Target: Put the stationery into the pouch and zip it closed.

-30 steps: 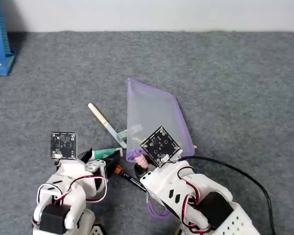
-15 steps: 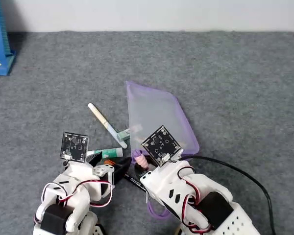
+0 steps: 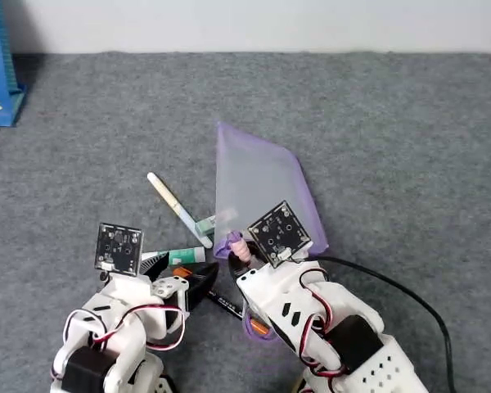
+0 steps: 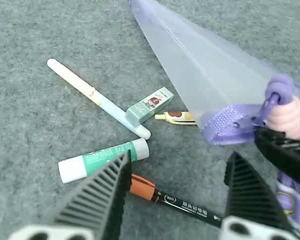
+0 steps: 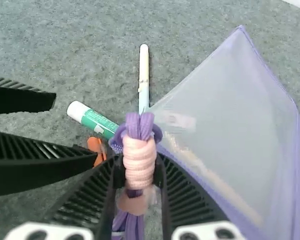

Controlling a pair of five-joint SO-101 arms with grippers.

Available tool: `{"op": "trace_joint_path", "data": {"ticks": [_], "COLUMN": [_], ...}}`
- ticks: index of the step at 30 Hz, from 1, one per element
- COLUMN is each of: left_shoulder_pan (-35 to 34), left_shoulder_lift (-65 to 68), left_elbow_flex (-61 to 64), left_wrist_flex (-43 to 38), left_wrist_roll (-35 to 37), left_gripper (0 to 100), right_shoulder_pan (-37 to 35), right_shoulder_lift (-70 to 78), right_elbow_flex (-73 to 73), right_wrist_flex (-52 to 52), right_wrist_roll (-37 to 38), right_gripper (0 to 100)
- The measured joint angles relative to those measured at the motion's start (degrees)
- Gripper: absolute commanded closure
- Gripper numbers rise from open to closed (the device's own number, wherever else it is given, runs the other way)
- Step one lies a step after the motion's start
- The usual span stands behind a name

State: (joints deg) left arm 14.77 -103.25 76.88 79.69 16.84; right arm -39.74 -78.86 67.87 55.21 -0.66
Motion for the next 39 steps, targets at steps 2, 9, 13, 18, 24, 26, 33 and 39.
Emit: {"op": "trace_joint_path", "data": {"ticks": [2, 9, 13, 18, 24, 26, 33, 39], "left_shoulder_pan": [0.0, 0.0, 0.0, 0.0, 0.2, 0.3, 0.3, 0.4], "left_shoulder_lift": [0.0, 0.0, 0.0, 0.0, 0.2, 0.0, 0.0, 0.0], "left_elbow_flex": [0.0, 3.0, 4.5, 4.5, 10.9, 12.1, 12.4, 12.4], "left_wrist_flex": [0.0, -6.6, -7.8, -8.4, -15.6, -18.2, -19.5, -19.5], "left_wrist_roll": [0.0, 0.0, 0.0, 0.0, 0.2, 0.3, 0.3, 0.3], "left_gripper": [71, 71, 71, 72, 83, 86, 94, 99], "right_shoulder_pan": [0.0, -2.0, -2.0, -2.2, -2.2, -2.3, -2.4, -2.5], "right_shoulder_lift": [0.0, 0.0, 0.0, 0.0, 0.0, 0.0, 0.0, 0.0], "right_elbow_flex": [0.0, 0.0, 0.0, 0.0, 0.0, 0.1, 0.1, 0.1], "right_wrist_flex": [0.0, 0.0, 0.0, 0.0, 0.0, 0.0, 0.0, 0.9], "right_wrist_roll": [0.1, 0.2, 0.2, 0.2, 0.2, 0.2, 0.2, 0.2], "right_gripper": [99.1, 99.1, 99.1, 99.1, 99.1, 99.1, 99.1, 99.1]}}
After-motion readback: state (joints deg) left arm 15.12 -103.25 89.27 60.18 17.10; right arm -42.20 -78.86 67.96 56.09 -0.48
